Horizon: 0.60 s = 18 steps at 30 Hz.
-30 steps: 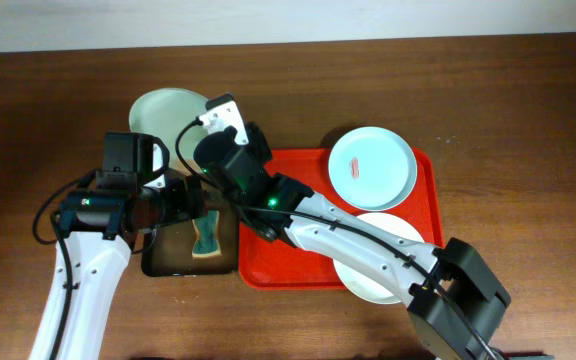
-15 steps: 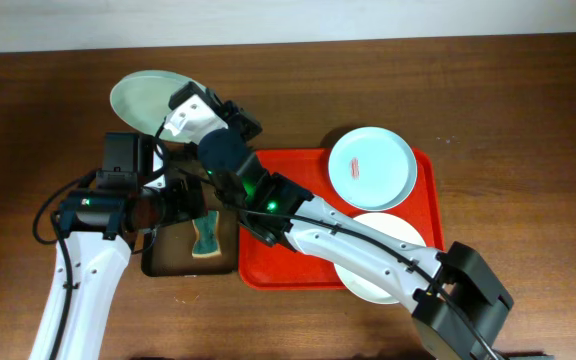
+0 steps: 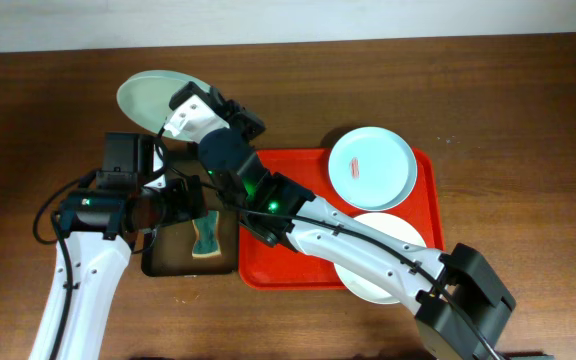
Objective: Clean dirty plates on tray and stack at the side
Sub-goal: 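Lift the cleaned plate with the right gripper and place it right of the red tray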
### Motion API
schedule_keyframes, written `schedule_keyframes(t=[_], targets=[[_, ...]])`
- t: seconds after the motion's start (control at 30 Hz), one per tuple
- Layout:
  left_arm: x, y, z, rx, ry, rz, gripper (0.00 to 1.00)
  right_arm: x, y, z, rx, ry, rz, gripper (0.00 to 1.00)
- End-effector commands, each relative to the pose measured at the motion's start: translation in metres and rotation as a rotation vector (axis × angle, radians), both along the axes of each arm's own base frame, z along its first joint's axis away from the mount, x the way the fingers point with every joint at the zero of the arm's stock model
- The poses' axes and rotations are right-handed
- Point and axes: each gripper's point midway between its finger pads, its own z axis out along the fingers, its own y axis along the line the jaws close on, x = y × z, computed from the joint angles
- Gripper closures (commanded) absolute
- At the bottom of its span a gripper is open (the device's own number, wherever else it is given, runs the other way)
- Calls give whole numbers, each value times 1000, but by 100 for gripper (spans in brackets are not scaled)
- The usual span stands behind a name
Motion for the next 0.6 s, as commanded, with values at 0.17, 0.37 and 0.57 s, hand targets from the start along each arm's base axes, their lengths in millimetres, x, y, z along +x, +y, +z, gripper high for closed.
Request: schedule_keyframes(t=[0.17, 0.37, 0.57], targets=[[3, -1, 8, -6, -24, -12, 1, -11, -30, -35, 50, 207, -125, 96], [3, -1, 8, -6, -25, -12, 1, -17, -74, -99, 238, 509, -301, 96], [3, -1, 8, -6, -24, -12, 1, -8, -92, -114, 463, 681, -337, 96]])
